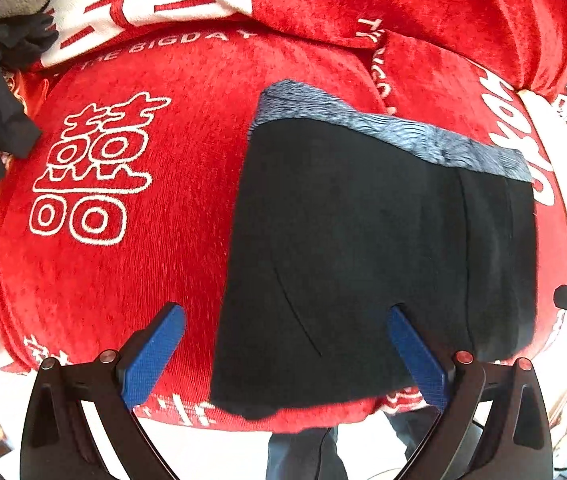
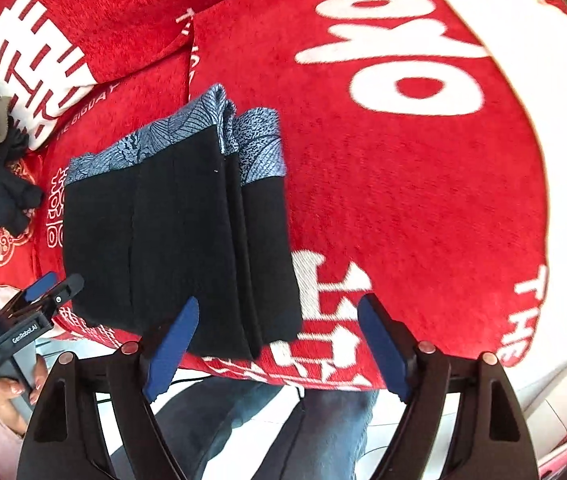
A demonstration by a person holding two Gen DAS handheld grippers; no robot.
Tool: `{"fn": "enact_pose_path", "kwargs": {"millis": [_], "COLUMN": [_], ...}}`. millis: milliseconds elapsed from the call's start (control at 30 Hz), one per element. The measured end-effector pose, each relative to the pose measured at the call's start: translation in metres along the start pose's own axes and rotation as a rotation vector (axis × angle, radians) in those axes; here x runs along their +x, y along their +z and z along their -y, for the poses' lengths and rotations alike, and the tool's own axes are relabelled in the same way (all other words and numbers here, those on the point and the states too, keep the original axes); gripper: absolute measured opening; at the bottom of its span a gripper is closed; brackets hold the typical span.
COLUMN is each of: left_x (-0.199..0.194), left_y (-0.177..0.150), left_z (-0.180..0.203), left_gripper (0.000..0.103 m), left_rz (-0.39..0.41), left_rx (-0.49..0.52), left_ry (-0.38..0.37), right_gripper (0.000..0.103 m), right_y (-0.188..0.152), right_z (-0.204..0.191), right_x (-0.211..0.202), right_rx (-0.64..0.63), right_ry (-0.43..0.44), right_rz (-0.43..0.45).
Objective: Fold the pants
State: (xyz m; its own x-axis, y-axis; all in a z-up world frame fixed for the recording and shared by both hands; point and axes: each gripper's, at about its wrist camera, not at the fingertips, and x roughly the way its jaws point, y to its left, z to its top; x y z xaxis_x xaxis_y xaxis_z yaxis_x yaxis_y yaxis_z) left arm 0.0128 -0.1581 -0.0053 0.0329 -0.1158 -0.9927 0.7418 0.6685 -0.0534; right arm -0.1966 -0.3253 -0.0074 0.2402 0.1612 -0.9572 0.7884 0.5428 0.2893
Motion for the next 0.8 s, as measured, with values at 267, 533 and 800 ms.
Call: {"fn": "enact_pose_path", "kwargs": {"millis": [267, 533, 800], "left_x": [-0.037, -0.064, -0.095], "left_y": [-0.009, -0.011, -0.011], "left_z": [0.016, 0.024, 0.020], "left_gripper": [0.102, 0.102, 0.102], "left_rz": [-0.004, -0.016, 0.028], "left_rx": [-0.009, 0.049, 0.042], "left_ry": [-0.039, -0.001, 0.050], "right_gripper": [0.092, 0.103, 0.103], "right_y": [-0.018, -0.030, -0.036], "right_z": [-0.013, -0.054, -0.083], "right_x": [-0.035, -0.057, -0.073], "right_rx": [0.011, -0.072, -0.052], "right_ry": [-0.029, -0.075, -0.108], "right_rz": [0.022, 0.037, 0.021]}}
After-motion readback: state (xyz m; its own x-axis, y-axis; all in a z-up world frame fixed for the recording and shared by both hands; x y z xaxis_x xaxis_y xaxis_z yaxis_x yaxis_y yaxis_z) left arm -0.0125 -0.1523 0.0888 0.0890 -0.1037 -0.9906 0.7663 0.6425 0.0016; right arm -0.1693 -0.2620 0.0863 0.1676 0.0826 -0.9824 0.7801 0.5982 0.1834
